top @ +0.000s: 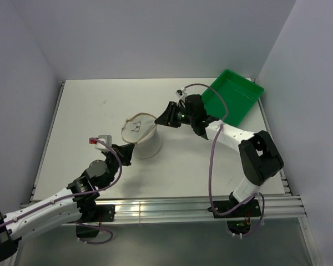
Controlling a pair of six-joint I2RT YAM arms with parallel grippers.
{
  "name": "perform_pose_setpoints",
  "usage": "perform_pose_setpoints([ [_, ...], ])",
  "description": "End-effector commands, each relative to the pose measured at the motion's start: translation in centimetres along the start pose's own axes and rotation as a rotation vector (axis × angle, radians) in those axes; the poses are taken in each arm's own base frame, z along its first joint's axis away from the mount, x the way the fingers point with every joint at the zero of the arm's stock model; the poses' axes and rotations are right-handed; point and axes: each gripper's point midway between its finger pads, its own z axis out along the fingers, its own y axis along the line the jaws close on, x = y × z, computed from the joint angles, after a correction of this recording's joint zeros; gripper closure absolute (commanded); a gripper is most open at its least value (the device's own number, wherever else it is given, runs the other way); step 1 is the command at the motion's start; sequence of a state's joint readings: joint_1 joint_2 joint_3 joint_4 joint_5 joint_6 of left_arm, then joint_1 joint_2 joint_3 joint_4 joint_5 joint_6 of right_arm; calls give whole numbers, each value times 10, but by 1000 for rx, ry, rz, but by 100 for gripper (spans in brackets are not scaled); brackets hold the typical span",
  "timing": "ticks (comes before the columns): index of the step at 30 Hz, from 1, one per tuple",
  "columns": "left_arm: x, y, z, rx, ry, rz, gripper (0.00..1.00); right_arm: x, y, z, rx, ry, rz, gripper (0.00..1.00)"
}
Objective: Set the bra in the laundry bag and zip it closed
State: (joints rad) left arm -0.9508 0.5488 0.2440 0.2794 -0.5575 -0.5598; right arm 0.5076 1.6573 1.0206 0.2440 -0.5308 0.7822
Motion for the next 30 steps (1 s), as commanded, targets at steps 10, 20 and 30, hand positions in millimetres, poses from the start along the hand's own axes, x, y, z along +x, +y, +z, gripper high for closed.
perform_pose_setpoints([
  [10,-20,-61,28,169,-38,-50,100,52,34,-39,-18,-127,-7,30],
  [20,-12,-61,25,181,-15,-86,100,53,55,-14,-82,-100,38,38],
  [30,-13,-55,25,156,-22,-71,100,46,70,-36,-115,-150,-12,38],
])
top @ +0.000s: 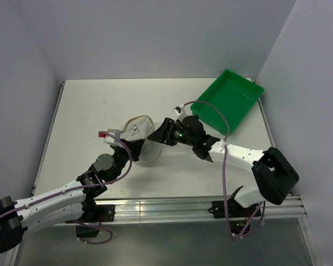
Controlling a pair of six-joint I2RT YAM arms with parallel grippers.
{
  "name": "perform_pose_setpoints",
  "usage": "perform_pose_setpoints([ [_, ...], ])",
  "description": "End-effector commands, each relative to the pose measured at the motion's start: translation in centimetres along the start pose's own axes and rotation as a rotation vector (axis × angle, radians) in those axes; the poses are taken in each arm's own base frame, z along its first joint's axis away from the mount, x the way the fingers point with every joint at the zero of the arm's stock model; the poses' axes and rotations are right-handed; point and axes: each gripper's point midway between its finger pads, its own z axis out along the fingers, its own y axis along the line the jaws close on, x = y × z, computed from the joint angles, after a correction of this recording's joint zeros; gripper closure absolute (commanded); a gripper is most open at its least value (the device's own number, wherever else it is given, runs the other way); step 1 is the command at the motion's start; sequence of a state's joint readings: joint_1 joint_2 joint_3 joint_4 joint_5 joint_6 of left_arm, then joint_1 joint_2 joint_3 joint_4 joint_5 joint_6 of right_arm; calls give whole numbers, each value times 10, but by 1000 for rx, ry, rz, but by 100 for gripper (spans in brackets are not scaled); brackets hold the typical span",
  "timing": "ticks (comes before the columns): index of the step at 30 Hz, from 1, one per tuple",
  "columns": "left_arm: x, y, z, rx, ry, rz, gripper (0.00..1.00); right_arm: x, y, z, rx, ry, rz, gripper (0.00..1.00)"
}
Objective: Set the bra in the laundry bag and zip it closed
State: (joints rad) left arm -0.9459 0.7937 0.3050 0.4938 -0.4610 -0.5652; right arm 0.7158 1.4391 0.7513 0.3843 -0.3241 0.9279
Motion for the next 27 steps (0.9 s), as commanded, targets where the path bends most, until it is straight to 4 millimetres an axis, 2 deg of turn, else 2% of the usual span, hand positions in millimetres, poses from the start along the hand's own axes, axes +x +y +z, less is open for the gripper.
perform_pose_setpoints([
  [1,-20,-21,0,65,-52,-48,100,-23,29,-15,-69,-104,-55,38],
  [7,-24,-21,0,63,-63,-50,100,-31,34,-19,-69,-134,-64,38],
  [10,-25,-25,0,82,-61,-51,100,-38,27,-5,-18,-134,-68,38],
  [13,-22,-25,1,82,-52,-50,100,-41,18,10,32,-123,-51,43],
  [16,-18,-23,1,79,-42,-44,100,-42,14,18,32,-122,-29,53],
  [17,-17,-22,1,74,-40,-41,100,-39,17,19,9,-110,-28,69],
  [20,-13,-16,1,52,-28,-20,100,-43,17,21,4,-122,-21,98],
  [22,-9,-5,0,6,-20,7,100,-49,13,21,18,-131,-40,100],
  [23,-8,9,-3,-55,-21,36,100,-59,7,19,30,-148,-44,100],
  [25,-9,22,-9,-103,-29,66,100,-69,0,18,41,-151,-64,100],
  [27,-4,45,-17,-191,-18,95,100,-83,-11,18,61,-147,-71,100],
])
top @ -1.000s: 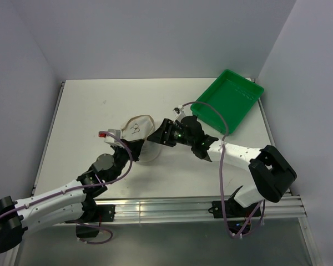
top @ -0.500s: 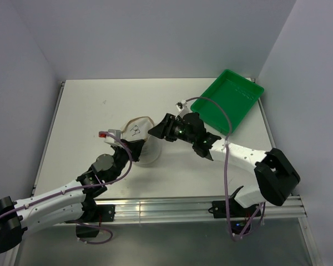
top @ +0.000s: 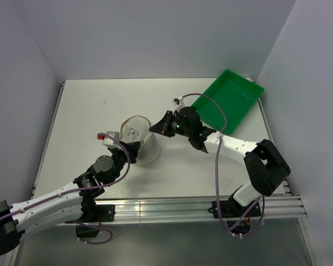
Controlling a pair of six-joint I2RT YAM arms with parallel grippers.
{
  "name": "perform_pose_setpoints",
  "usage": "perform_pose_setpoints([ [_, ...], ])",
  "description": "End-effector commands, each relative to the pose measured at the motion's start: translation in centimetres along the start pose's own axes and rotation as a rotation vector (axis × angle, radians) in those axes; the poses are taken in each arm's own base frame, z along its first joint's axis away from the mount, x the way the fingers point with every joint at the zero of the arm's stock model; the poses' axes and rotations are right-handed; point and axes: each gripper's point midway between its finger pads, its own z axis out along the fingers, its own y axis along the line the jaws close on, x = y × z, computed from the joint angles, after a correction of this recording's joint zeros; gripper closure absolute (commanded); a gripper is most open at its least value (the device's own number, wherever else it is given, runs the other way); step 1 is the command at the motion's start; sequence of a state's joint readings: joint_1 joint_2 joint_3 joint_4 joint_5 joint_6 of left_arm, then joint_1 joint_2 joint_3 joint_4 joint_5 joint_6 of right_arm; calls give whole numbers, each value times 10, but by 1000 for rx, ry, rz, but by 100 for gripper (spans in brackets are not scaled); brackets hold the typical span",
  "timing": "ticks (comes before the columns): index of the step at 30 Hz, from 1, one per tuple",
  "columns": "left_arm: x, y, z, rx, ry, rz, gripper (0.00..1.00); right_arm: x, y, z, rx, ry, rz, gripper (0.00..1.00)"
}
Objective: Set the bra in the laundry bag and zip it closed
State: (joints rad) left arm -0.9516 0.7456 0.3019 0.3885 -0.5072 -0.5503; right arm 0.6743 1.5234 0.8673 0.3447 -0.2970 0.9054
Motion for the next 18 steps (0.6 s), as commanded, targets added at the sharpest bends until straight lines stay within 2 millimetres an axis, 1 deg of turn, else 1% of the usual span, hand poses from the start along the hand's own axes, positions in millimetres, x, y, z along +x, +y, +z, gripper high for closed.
perform_pose_setpoints([
  [1,-12,34,-13,-141,-58,41,100,-51,-10,4,21,-89,-63,100],
  [3,-7,49,-20,-192,-49,53,100,-57,-14,6,14,-73,-79,100],
  [4,-12,52,-24,-201,-65,40,100,-58,-20,9,28,-74,-76,100],
  [5,-12,56,-27,-219,-67,34,100,-60,-23,10,32,-72,-74,100],
  [6,-10,65,-30,-258,-61,49,100,-62,-24,13,21,-59,-82,100],
  [8,-16,69,-35,-278,-81,36,100,-66,-28,17,26,-54,-82,100],
  [11,-25,64,-34,-256,-105,45,100,-72,-28,22,32,-46,-96,100],
  [12,-30,58,-33,-241,-113,40,100,-74,-27,24,35,-46,-101,100],
  [13,-30,47,-27,-199,-103,51,100,-72,-26,24,35,-31,-102,100],
  [14,-30,39,-24,-167,-97,51,100,-68,-30,23,68,-10,-89,96],
  [15,-36,28,-20,-126,-102,40,100,-68,-26,19,77,-18,-105,85],
  [16,-33,13,-13,-70,-87,28,100,-64,-25,16,87,-22,-115,56],
  [17,-36,4,-10,-40,-89,11,100,-50,-31,13,111,-14,-110,44],
  [18,-36,-3,-7,-15,-91,1,100,-49,-20,2,91,-38,-113,34],
])
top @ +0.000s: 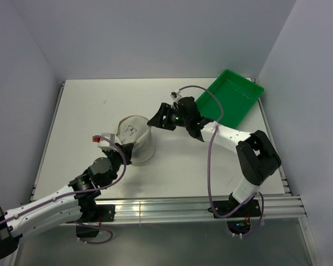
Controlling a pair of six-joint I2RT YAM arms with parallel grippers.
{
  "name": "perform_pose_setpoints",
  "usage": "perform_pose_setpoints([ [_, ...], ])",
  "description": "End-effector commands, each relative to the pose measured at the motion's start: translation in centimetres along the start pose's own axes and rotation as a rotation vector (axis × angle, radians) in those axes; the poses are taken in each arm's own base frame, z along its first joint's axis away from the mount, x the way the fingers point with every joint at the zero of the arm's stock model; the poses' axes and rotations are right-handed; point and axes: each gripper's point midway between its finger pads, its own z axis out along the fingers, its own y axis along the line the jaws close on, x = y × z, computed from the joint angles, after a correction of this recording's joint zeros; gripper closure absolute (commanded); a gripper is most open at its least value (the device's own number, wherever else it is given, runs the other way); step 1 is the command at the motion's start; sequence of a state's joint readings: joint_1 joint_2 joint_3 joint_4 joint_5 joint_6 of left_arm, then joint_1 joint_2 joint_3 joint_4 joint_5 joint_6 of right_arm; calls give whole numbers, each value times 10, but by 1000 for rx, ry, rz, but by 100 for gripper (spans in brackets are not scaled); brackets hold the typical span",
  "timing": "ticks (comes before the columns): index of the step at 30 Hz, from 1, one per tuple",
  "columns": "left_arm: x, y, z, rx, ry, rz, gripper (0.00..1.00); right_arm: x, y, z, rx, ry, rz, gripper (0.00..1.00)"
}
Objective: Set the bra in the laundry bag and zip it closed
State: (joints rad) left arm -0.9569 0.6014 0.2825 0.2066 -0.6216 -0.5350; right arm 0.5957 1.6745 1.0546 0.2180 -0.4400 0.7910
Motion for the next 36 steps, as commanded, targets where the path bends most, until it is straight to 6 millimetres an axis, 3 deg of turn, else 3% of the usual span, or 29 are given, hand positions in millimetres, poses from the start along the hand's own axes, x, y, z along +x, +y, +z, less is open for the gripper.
perform_pose_setpoints([
  [1,-35,-46,11,143,-79,-65,100,-22,-2,-29,70,-147,-41,22],
  [6,-43,-72,18,221,-90,-81,100,17,18,-53,-20,-170,24,22],
  [9,-41,-80,19,260,-82,-67,100,28,36,-51,-76,-146,39,26],
  [14,-38,-88,15,314,-72,-43,100,19,46,-38,-95,-153,52,42],
  [19,-33,-85,11,320,-52,0,100,14,48,-29,-99,-143,45,48],
  [21,-30,-86,10,335,-35,27,100,10,52,-29,-104,-151,38,46],
  [24,-25,-84,10,329,-10,53,100,6,57,-31,-106,-147,17,36],
  [28,-23,-81,8,323,1,74,100,3,52,-23,-63,-124,-11,34],
  [36,-24,-76,5,306,8,93,100,35,39,-13,-25,38,-40,34],
])
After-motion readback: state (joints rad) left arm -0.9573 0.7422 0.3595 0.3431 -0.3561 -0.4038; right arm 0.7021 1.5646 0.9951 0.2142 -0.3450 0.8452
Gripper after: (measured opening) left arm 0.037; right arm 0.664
